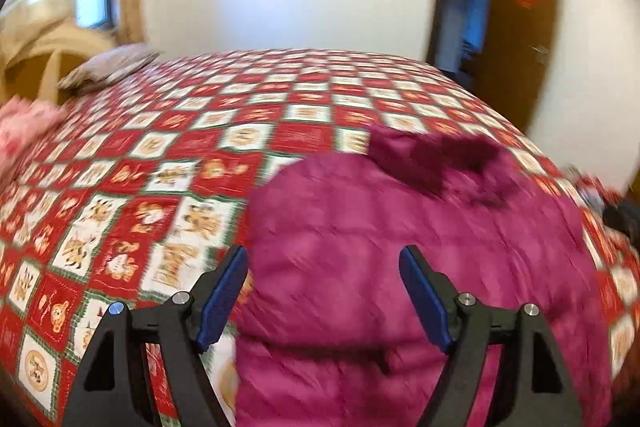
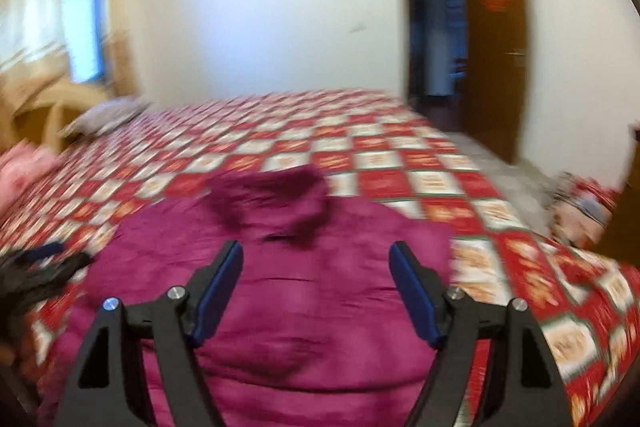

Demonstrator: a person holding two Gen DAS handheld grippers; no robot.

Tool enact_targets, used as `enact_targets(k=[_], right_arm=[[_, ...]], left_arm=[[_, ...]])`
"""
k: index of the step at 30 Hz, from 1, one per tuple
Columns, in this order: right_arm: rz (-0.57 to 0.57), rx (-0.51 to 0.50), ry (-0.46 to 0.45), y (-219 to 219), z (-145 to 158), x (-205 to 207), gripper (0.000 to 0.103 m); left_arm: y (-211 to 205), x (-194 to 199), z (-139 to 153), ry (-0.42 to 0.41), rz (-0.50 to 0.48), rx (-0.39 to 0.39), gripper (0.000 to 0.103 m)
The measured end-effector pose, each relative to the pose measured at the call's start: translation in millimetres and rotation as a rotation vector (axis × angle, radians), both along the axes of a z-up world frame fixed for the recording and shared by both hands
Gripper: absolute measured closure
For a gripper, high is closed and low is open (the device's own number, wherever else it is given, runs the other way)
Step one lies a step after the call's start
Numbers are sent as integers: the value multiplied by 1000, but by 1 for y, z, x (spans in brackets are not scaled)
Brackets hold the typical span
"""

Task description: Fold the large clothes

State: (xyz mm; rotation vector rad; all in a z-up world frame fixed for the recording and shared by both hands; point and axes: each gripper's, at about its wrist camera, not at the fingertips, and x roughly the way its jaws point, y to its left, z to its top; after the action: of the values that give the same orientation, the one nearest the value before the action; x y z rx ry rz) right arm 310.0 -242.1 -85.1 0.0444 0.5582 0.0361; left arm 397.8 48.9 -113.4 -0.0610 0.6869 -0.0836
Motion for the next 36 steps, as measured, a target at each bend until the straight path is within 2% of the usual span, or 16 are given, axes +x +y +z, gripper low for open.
enact_targets(k=[2, 5, 6, 10, 13, 17, 19, 21, 22, 24, 26, 27, 30, 32, 34, 36], right_arm=[[71, 4, 67, 21, -10, 23, 41], [101, -21, 189, 31, -42, 51, 60], [98, -29, 223, 31, -52, 57, 62], [51, -134, 261, 25, -81, 57, 63], [30, -132, 270, 15, -92, 53, 62], [31, -75, 280, 1, -101, 56, 61], [36, -58, 284, -1, -102, 58, 60], [42, -36, 288, -3, -102, 59, 60], [43, -31, 289, -3, -102, 60, 60], [40, -34, 293, -2, -100, 59, 58], [34, -51, 313, -1, -96, 59, 43], [21, -51, 324, -3, -90, 58, 39], [-17, 76, 245, -19, -58, 59, 35], [-94, 137, 182, -30, -34, 71, 10], [-147, 157, 168, -34, -23, 95, 7], [-166, 129, 220, -32, -26, 127, 8]], left_arm=[[4, 18, 2, 19, 41, -2, 25], [-4, 37, -3, 55, 91, 68, 25], [-5, 42, -6, 63, 99, 82, 25], [-14, 56, -27, 76, 105, 127, 25], [-17, 59, -53, 123, 119, 148, 25], [-9, 55, -81, 157, 119, 73, 23], [-3, 60, -84, 182, 144, 47, 10], [-2, 65, -88, 202, 160, 49, 6], [-6, 66, -88, 203, 167, 76, 5], [-10, 65, -87, 195, 175, 104, 4], [-6, 64, -87, 191, 175, 85, 4], [-3, 62, -87, 191, 174, 59, 4], [7, 55, -85, 170, 176, -22, 4], [8, 54, -84, 162, 184, -34, 4], [5, 54, -83, 163, 187, -22, 4], [5, 53, -83, 159, 186, -22, 4]])
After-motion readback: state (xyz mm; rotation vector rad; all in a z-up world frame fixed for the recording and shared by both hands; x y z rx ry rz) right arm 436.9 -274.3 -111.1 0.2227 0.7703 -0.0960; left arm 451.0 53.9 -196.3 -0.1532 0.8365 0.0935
